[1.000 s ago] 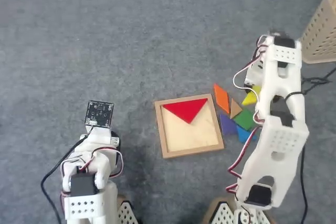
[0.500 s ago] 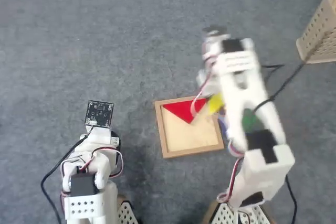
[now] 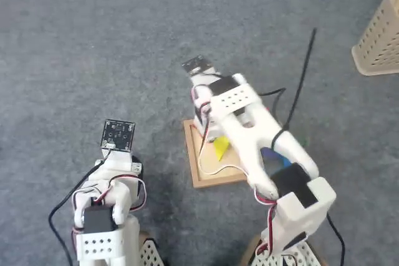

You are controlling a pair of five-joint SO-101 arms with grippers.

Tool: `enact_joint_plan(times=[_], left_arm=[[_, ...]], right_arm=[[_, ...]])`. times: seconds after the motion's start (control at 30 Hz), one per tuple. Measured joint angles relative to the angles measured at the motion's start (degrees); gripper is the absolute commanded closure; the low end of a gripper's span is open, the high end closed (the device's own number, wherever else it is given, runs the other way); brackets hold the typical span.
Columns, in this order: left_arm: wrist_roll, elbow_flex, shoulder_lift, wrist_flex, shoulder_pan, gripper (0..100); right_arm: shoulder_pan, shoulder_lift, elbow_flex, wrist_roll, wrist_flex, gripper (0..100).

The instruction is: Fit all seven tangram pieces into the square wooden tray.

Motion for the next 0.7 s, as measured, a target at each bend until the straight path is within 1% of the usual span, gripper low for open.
enact_joint_plan(times=[0.13,0.57,0.7], left_arm=[[0.0,0.0,0.0,0.0,0.0,93],[0.0,0.0,0.0,0.0,0.0,93],[0.0,0.0,0.0,0.0,0.0,93]], right_arm=[[-2.73,2.46,0.0,0.0,-0.09,81.4],[-3.08,3.96,0.0,-1.76,0.09,81.4],[-5.89,3.96,0.0,-1.76,0.09,81.4]])
